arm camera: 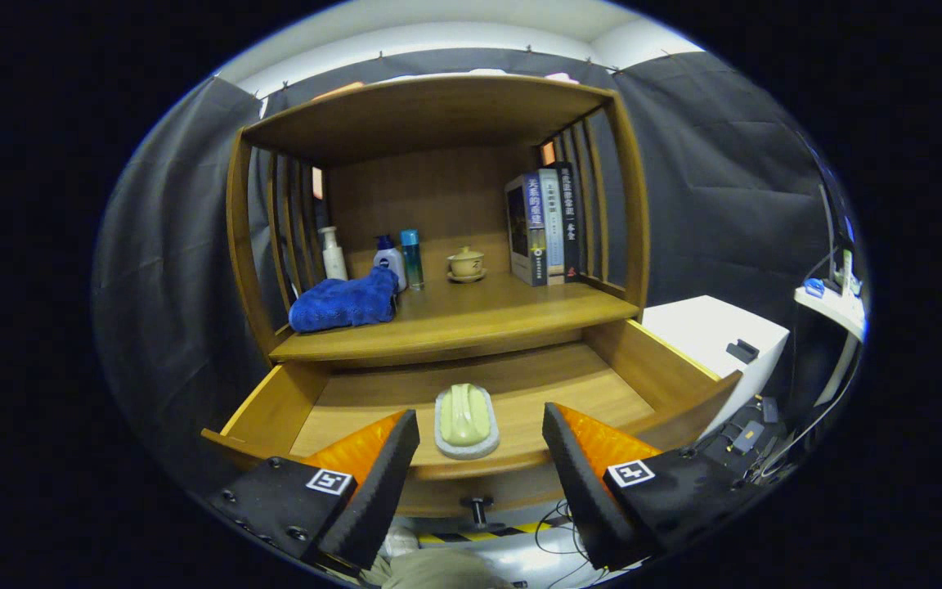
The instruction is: Pull open the drawer, take out the items inside it, and place them on the countertop above the cabinet.
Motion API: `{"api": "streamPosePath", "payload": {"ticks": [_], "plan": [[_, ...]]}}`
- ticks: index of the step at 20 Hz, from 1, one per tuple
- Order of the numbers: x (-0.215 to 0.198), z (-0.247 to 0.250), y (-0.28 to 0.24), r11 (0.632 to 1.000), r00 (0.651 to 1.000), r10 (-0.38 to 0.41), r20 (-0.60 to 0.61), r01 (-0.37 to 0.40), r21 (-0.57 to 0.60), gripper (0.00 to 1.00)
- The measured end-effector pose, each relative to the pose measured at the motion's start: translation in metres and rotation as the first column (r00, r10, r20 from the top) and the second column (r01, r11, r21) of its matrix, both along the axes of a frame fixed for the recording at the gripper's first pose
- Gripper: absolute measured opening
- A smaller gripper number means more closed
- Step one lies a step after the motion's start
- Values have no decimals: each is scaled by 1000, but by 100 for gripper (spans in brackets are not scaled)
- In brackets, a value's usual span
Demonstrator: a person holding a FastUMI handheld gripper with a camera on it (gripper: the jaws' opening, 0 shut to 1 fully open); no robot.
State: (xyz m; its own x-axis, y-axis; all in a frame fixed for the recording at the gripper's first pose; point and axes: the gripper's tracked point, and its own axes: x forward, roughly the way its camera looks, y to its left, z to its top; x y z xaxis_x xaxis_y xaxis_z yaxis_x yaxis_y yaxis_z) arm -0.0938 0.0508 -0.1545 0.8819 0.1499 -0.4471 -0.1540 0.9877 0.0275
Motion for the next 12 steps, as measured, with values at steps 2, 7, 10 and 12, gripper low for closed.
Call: {"api": "streamPosePath", "payload": {"ticks": [2, 7, 10, 12], "plan": [[16, -6, 11, 999, 997, 42, -58, -43, -9, 98], [62, -23, 31, 993, 975, 101, -196, -109, -33, 99], [81, -45, 38, 994, 946, 91, -311, -103, -22, 99], [90, -60, 37, 994, 920, 76, -385, -102, -48, 99]]}}
